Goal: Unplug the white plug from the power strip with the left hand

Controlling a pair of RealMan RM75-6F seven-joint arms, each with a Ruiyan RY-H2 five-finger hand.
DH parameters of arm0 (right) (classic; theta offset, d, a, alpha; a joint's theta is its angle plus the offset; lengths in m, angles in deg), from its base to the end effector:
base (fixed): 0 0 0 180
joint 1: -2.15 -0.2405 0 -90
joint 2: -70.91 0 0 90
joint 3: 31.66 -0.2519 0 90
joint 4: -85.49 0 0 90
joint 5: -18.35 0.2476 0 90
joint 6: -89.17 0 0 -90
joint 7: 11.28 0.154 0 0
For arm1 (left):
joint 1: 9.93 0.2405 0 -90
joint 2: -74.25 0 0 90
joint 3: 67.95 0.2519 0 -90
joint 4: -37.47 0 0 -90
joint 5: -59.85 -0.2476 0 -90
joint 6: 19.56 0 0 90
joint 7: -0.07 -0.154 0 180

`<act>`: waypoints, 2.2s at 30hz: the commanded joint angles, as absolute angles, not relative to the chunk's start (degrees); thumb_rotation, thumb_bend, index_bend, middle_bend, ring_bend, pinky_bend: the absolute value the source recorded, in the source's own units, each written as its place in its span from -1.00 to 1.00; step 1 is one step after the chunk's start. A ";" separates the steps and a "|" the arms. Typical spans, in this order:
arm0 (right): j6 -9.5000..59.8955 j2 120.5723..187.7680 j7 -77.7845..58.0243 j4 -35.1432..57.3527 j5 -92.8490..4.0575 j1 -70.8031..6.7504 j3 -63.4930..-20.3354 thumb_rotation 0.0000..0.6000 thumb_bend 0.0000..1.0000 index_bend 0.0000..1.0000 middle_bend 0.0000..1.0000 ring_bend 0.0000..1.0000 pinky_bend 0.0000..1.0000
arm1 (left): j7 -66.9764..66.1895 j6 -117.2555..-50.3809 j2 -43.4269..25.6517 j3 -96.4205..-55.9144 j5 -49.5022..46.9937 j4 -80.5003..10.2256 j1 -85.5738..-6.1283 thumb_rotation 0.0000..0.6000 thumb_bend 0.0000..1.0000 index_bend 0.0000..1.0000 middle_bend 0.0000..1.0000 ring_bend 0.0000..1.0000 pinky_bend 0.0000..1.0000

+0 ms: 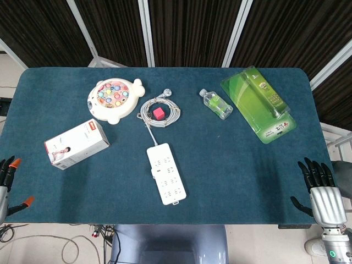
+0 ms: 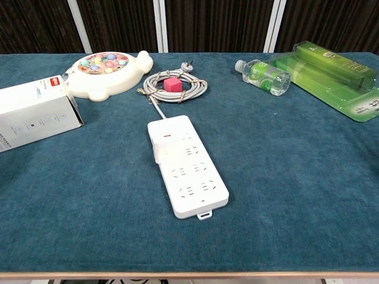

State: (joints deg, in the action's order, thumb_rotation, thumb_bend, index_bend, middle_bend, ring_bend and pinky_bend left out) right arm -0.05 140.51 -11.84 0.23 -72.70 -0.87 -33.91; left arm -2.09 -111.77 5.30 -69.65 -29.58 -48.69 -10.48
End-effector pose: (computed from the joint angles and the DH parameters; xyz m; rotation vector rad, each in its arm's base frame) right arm -0.3284 -0.1812 0.1069 1.4154 -0.8145 0.9368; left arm -0.3350 0.1642 0.1168 -1.3522 -0.8019 -0.8968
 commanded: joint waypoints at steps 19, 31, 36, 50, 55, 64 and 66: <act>-0.41 140.31 -11.58 -0.62 -75.07 -1.13 -32.96 1.00 -0.46 -1.00 -1.00 -1.00 -1.00 | -3.90 -110.85 5.34 -69.11 -30.41 -49.88 -11.01 1.00 -1.00 -0.91 -0.99 -0.98 -1.00; 2.68 140.47 -14.30 -0.02 -85.33 -6.30 -30.73 1.00 -0.23 -1.00 -1.00 -1.00 -1.00 | -9.99 -106.69 7.29 -70.95 -32.25 -57.27 -15.62 1.00 -1.00 -0.91 -0.99 -0.98 -1.00; 6.00 141.39 -19.74 -3.52 -89.65 -8.72 -29.41 1.00 0.21 -1.00 -1.00 -1.00 -1.00 | -14.88 -102.50 8.22 -72.08 -32.65 -63.57 -19.03 1.00 -1.00 -0.91 -0.99 -0.98 -1.00; 19.53 149.50 -32.42 -9.32 -93.10 -13.02 -26.11 1.00 0.47 -1.00 -1.00 -1.00 -0.98 | -26.98 -91.30 7.34 -76.26 -27.26 -76.99 -27.58 1.00 -1.00 -0.87 -0.97 -0.98 -1.00; 23.43 152.84 -35.27 -10.62 -91.34 -14.18 -26.64 1.00 0.46 -1.00 -1.00 -1.00 -0.98 | -31.67 -87.52 6.11 -78.42 -22.98 -80.32 -31.19 1.00 -1.00 -0.86 -0.96 -0.98 -1.00; 29.64 159.07 -39.82 -10.60 -86.96 -16.57 -28.08 1.00 0.47 -1.00 -1.00 -1.00 -0.98 | -39.58 -82.60 2.83 -81.25 -13.77 -82.80 -38.21 1.00 -0.99 -0.86 -0.95 -0.98 -1.00; 30.55 160.33 -40.31 -10.27 -85.93 -17.06 -28.47 1.00 0.46 -1.00 -1.00 -1.00 -0.98 | -40.76 -81.91 2.32 -81.63 -12.04 -82.96 -39.63 1.00 -0.99 -0.85 -0.94 -0.98 -1.00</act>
State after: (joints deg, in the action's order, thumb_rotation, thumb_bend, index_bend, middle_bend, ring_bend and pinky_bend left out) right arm 29.84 159.53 -39.80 -10.59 -86.66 -16.57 -28.07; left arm -39.75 -82.86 3.08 -80.99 -13.53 -82.57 -38.25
